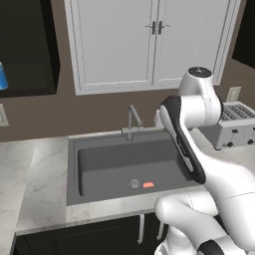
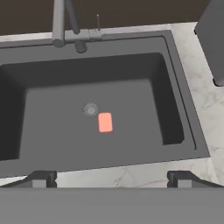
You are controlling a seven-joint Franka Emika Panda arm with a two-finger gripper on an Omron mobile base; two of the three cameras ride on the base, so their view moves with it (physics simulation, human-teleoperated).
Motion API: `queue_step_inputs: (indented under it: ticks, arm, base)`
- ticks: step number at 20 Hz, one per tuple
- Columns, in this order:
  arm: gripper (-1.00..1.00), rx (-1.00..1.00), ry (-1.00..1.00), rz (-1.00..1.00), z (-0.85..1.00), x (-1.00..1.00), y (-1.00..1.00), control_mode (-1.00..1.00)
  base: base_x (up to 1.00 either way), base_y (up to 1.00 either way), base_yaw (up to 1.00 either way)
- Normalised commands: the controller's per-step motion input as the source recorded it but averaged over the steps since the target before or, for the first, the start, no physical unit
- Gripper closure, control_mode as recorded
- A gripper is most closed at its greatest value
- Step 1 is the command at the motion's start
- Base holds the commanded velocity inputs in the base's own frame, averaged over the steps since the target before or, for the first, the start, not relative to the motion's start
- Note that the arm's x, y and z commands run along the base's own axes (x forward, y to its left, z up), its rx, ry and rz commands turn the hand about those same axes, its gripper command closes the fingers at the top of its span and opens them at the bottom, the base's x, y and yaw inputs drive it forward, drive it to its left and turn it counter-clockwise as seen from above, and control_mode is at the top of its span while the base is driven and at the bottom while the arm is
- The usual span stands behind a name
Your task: Pick up the bar soap and soap dispenser from the sink, and place them back in the cabinet, and close the cabinet door.
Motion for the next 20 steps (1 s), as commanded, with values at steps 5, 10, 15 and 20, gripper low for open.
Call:
queue_step_inputs:
  ticks: [5, 10, 15, 20]
  arm:
    - [-1.0, -0.01, 0.01, 0.0, -0.07, 0.15, 0.08, -1.0]
    - [-1.0, -0.05, 0.0, 0.0, -0.1, 0.16, 0.19, -1.0]
    - [-1.0, -0.01, 0.03, 0.0, -0.09, 0.14, 0.12, -1.0]
    - [-1.0, 0.0, 0.03, 0.0, -0.11, 0.03, 0.07, -1.0]
  base:
    - [0.0, 0.0, 0.0]
    - [0.0, 0.0, 0.0]
    - [0.0, 0.0, 0.0]
    - [0.0, 0.0, 0.0]
